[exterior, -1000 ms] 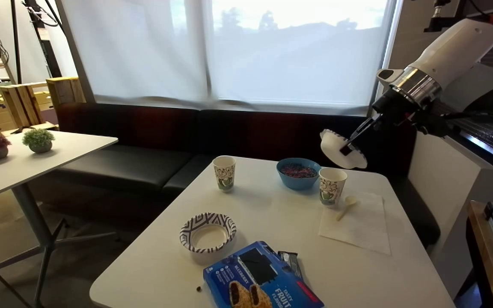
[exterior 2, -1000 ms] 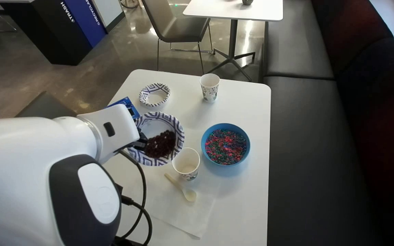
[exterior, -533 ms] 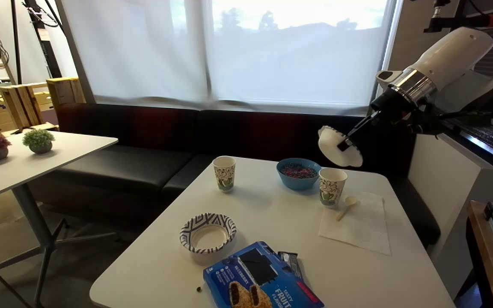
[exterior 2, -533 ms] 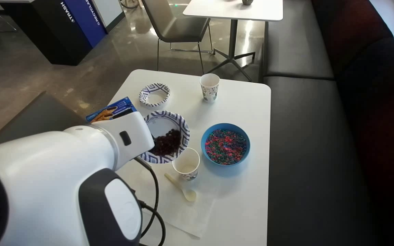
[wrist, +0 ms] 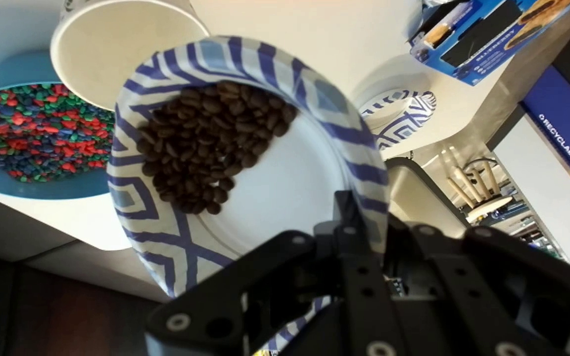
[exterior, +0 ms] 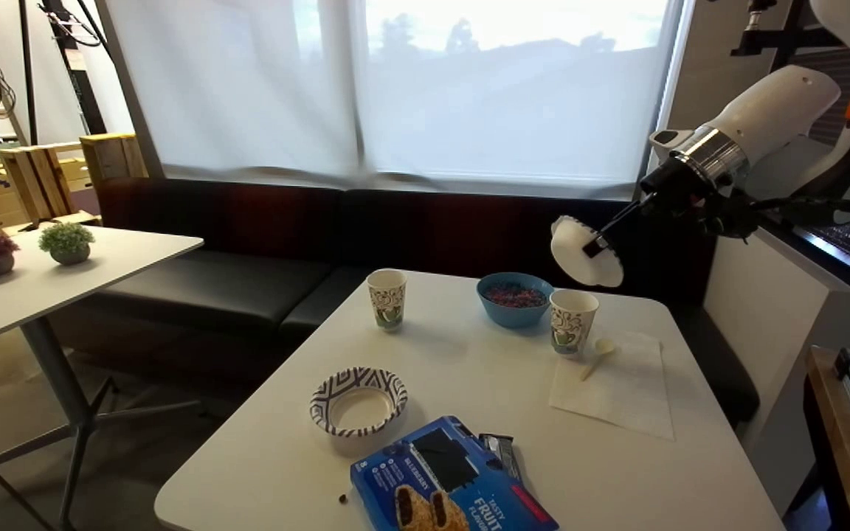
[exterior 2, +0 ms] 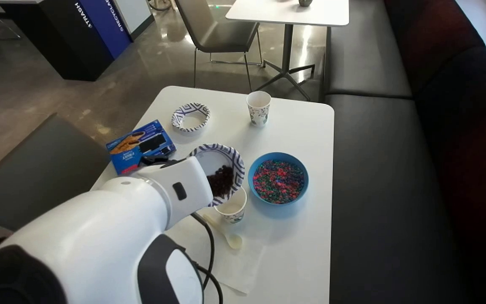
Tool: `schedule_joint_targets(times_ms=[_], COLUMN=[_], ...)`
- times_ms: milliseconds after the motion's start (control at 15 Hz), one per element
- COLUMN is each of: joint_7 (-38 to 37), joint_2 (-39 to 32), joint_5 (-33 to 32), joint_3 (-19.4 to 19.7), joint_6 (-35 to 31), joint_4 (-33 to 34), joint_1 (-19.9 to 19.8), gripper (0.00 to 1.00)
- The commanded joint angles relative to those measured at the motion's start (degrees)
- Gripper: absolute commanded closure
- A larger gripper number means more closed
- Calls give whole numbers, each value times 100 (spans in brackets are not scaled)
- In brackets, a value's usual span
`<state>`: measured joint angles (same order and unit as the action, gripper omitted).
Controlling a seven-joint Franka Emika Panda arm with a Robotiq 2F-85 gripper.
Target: Pour the white plate's contents into the cup to the right
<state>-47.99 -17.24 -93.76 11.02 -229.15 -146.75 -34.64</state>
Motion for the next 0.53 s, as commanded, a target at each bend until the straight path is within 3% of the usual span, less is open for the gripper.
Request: schedule_joint_targets(times_ms=[0,467], joint_7=[-8,-6], joint_2=[-414,-894], joint_5=[-68,-50], joint_3=[294,439], joint_6=[-368,-841], joint_4=[336,664], joint_1=[314,533], gripper=[98,98])
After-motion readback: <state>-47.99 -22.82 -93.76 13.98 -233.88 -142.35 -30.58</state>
